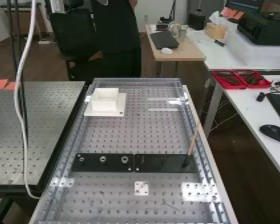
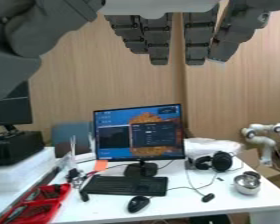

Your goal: Grab the drill bit and place it in the clear container

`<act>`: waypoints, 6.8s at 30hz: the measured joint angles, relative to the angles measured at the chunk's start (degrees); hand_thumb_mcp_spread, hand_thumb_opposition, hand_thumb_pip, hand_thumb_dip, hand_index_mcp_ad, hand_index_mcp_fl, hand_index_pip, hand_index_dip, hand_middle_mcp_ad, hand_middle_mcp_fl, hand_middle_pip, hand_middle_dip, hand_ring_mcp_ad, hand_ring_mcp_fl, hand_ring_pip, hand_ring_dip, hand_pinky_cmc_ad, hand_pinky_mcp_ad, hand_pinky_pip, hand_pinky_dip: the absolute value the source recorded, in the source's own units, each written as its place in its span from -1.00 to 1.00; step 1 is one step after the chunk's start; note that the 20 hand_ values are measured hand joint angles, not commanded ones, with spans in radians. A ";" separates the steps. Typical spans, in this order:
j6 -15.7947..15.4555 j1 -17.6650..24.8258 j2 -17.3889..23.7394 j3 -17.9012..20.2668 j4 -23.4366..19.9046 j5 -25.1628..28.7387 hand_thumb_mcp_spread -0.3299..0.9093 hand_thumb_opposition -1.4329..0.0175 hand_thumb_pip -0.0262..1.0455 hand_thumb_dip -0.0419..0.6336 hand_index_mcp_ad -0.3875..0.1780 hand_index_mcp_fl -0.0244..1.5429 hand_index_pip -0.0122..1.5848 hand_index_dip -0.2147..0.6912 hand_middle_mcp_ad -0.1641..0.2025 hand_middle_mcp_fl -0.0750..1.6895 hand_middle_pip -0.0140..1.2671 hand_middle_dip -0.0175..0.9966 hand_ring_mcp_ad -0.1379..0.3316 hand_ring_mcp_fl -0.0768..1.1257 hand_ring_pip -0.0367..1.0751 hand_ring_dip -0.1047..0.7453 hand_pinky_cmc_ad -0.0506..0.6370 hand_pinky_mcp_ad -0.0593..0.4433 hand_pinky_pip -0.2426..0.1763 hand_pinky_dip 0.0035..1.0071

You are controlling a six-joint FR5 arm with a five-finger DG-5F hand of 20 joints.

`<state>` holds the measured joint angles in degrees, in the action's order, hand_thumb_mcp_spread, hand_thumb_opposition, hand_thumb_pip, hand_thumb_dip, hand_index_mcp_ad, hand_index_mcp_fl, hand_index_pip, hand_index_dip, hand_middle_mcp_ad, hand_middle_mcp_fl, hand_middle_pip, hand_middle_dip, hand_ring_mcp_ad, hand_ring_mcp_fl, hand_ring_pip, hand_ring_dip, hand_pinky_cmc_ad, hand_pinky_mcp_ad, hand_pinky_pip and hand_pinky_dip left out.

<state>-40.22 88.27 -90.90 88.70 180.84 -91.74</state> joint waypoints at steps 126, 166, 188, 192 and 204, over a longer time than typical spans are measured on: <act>11.73 -5.45 -22.34 17.15 -35.53 11.16 -0.02 -0.11 0.22 -0.33 0.31 -0.88 -0.13 -0.26 0.66 -0.91 -0.75 -0.78 0.73 -0.86 -0.81 -0.79 0.10 0.10 -0.50 -0.37; 26.27 -7.96 -30.71 13.18 -40.05 11.46 0.06 -0.18 0.34 -0.21 0.24 -0.75 0.72 -0.34 0.58 -0.86 -0.76 -0.72 0.77 -0.87 -0.82 -0.79 0.11 0.09 -0.50 -0.44; 25.67 -8.24 -33.67 9.76 -36.82 11.95 0.13 -0.19 0.32 -0.13 0.19 -0.96 0.94 0.16 0.57 -0.83 -0.76 -0.65 0.77 -0.88 -0.82 -0.79 0.12 0.03 -0.48 -0.54; 25.93 -8.38 -33.87 9.46 -36.66 11.78 0.15 -0.19 0.32 -0.13 0.19 -0.97 0.96 0.26 0.45 -0.81 -0.76 -0.66 0.77 -0.88 -0.82 -0.79 0.07 0.03 -0.44 -0.54; 26.13 -8.46 -34.68 8.60 -37.03 11.22 0.19 -0.22 0.32 -0.08 0.19 -0.96 0.97 0.31 0.44 -0.78 -0.75 -0.62 0.77 -0.88 -0.82 -0.79 0.06 0.02 -0.43 -0.62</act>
<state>-14.09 79.81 -125.58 97.30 143.81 -80.52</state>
